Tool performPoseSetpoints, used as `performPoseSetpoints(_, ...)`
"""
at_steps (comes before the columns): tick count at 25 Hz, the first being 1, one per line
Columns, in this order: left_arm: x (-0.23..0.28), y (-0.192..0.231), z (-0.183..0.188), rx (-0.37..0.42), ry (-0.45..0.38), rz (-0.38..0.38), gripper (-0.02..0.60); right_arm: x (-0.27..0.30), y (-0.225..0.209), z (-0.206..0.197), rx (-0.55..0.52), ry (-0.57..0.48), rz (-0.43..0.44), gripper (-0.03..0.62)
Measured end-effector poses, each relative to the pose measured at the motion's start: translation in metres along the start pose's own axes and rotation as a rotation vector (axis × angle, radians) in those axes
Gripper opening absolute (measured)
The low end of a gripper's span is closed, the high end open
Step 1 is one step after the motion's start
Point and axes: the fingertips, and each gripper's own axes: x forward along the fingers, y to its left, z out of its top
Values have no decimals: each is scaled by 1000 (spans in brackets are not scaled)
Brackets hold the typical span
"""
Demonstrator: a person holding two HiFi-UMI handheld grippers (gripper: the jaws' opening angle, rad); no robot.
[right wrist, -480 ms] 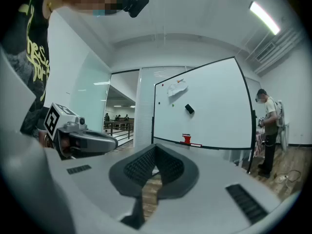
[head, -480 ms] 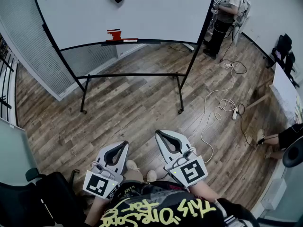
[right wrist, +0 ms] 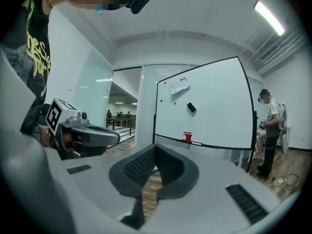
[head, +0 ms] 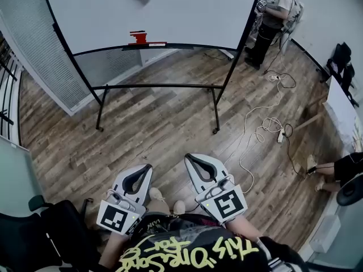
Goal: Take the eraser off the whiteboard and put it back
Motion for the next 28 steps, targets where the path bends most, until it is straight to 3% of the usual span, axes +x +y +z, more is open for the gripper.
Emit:
performPoseSetpoints(14, -14, -13, -7, -18, 8, 49, 6, -18, 11, -7, 15, 4, 28, 11)
performPoseSetpoints(28, 22, 21, 0, 7, -20, 0, 8, 12, -20, -6, 1, 0, -44, 11)
